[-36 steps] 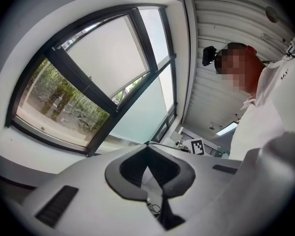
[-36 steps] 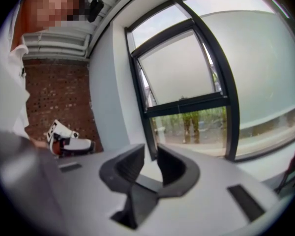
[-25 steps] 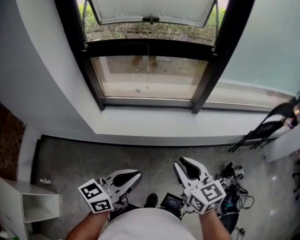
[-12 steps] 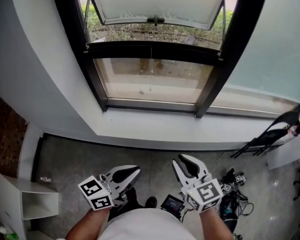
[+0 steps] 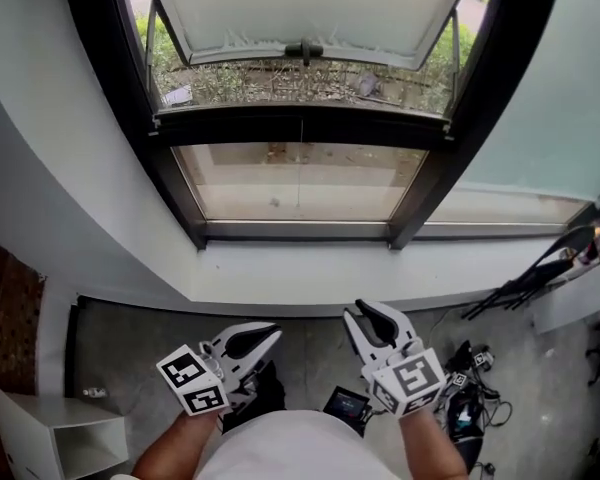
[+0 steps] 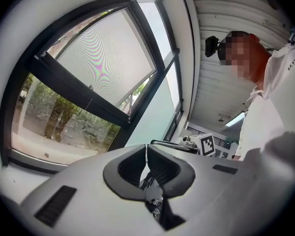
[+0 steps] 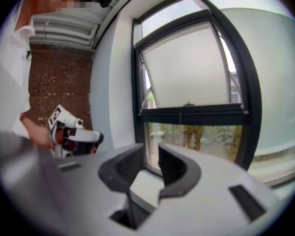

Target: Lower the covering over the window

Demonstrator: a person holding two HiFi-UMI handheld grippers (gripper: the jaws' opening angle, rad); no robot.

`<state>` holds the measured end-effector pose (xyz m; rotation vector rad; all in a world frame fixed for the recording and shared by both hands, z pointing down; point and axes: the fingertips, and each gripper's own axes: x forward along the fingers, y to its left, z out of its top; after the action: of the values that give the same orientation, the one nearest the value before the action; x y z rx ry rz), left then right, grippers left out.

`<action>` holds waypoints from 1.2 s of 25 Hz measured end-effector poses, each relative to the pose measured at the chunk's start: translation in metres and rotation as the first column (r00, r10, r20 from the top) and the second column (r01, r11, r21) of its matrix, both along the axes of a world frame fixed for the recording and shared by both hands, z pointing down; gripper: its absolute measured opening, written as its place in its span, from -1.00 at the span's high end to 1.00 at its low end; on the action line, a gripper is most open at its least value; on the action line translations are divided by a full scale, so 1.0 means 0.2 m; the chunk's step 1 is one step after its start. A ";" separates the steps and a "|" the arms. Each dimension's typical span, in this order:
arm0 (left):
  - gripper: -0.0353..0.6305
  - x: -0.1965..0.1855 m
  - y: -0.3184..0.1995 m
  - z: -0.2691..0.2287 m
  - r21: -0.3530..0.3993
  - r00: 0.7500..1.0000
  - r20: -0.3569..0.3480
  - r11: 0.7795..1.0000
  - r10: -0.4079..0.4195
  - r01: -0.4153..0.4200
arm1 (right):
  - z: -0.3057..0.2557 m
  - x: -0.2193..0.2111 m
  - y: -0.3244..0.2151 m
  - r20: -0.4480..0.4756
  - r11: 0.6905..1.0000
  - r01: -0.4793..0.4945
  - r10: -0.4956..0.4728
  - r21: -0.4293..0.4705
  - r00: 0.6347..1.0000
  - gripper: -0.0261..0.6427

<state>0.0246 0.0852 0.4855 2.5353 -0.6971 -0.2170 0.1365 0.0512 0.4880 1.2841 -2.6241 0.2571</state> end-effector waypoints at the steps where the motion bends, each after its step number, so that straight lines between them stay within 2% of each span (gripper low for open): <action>1: 0.84 -0.03 -0.05 0.00 -0.001 1.000 0.002 1.000 0.011 -0.011 | -0.01 -0.03 -0.05 -0.005 1.000 -0.008 0.008 0.004 1.000 0.67; 8: 0.84 -0.23 -0.31 -0.03 0.005 0.998 0.000 0.997 0.070 -0.070 | -0.04 -0.23 -0.37 -0.044 0.999 -0.051 0.052 0.017 0.998 0.67; 13: 0.84 -0.32 -0.44 -0.02 0.003 0.996 -0.010 0.996 0.088 -0.088 | -0.06 -0.33 -0.54 -0.179 0.996 -0.044 0.058 0.079 0.982 0.67; 17: 0.84 -0.34 -0.52 -0.01 -0.006 0.996 -0.024 0.996 0.086 -0.087 | -0.05 -0.34 -0.68 -0.251 0.994 -0.038 0.062 0.100 0.966 0.67; 24: 0.84 -0.30 -0.72 0.01 -0.010 0.999 -0.007 0.999 0.041 -0.041 | -0.04 -0.29 -0.94 -0.268 0.993 -0.003 0.036 0.122 0.963 0.67; 30: 0.84 -0.24 -0.92 0.01 -0.012 1.000 -0.001 1.000 -0.027 0.027 | -0.07 -0.27 -1.19 -0.362 0.980 0.084 -0.012 0.183 0.932 0.67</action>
<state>-0.0236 -0.0984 0.4877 2.5153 -0.7307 -0.2226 0.0825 -0.1868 0.4735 1.1873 -2.4029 -0.2321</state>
